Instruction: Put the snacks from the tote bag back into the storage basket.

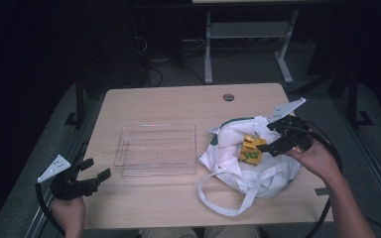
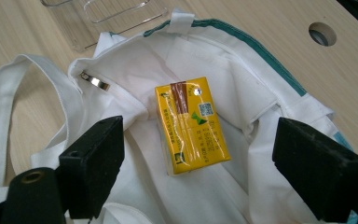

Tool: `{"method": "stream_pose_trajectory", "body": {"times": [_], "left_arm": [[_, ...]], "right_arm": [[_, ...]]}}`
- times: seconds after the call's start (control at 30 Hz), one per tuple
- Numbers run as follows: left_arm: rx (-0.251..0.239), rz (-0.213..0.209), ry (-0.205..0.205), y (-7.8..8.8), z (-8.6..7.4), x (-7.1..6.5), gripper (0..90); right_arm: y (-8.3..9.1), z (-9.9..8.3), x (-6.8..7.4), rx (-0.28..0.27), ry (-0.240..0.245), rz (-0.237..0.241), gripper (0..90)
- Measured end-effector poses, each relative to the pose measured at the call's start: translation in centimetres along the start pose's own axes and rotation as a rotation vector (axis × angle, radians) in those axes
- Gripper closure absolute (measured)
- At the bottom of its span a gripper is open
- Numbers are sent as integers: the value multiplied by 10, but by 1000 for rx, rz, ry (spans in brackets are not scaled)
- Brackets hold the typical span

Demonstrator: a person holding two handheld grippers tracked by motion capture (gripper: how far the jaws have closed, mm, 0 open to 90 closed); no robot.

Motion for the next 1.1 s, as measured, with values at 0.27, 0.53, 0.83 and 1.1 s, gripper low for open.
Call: {"method": "stream_pose_trajectory", "body": {"times": [0.27,0.53,0.83,1.1], "left_arm": [[-4,0,8,1,0,0,125],[-6,0,10,1,1,1,125],[-5,0,9,1,1,1,125],[-6,-1,9,1,0,1,125]], "right_arm": [[-8,10,-4,42,10,26,160],[-17,20,-9,97,28,55,160],[-28,25,-10,186,34,76,162],[-35,25,-13,222,40,89,165]]}}
Point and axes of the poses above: each handheld gripper's, and its own axes: y roughly backward along the jaws, z roughly out of its top, x roughly to its left, the point moved 3 cm from there along -y, roughly forward along the jaws, and after that the axes turned 14 degrees about z, right-handed, at the moved point
